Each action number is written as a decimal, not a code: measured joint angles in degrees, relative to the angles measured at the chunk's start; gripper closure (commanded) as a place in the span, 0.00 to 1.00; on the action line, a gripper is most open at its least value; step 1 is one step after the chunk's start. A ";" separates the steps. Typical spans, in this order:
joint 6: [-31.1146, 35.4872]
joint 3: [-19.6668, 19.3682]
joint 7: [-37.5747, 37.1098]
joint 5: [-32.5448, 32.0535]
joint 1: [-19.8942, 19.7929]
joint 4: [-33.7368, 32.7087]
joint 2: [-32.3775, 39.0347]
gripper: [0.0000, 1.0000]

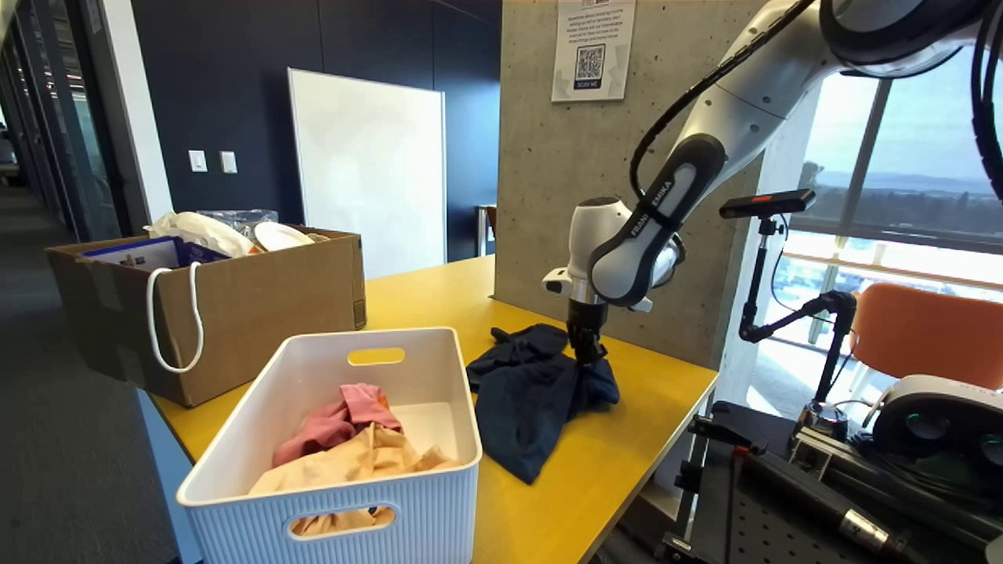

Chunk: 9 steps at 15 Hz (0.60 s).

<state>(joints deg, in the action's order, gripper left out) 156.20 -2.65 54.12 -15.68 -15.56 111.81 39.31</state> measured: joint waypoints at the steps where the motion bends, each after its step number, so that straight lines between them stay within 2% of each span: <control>1: -0.05 0.14 -0.46 0.00 0.32 0.04 0.23 0.90; 2: -0.07 0.19 -0.77 0.00 0.63 0.11 0.45 0.88; 3: -0.07 0.20 -1.05 0.00 0.91 0.22 0.64 0.70; 4: -0.07 0.23 -1.27 0.00 1.13 0.30 0.84 0.69; 6: -0.07 0.30 -1.78 0.00 1.30 0.49 1.10 0.56; 7: -0.07 0.33 -1.94 0.00 1.30 0.59 1.13 0.55; 8: -0.07 0.33 -2.04 0.00 1.30 0.70 1.13 0.73; 9: -0.07 0.33 -2.13 0.00 1.30 0.78 1.13 0.86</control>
<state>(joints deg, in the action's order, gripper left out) 156.13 -2.32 51.99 -15.68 -14.26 112.60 40.45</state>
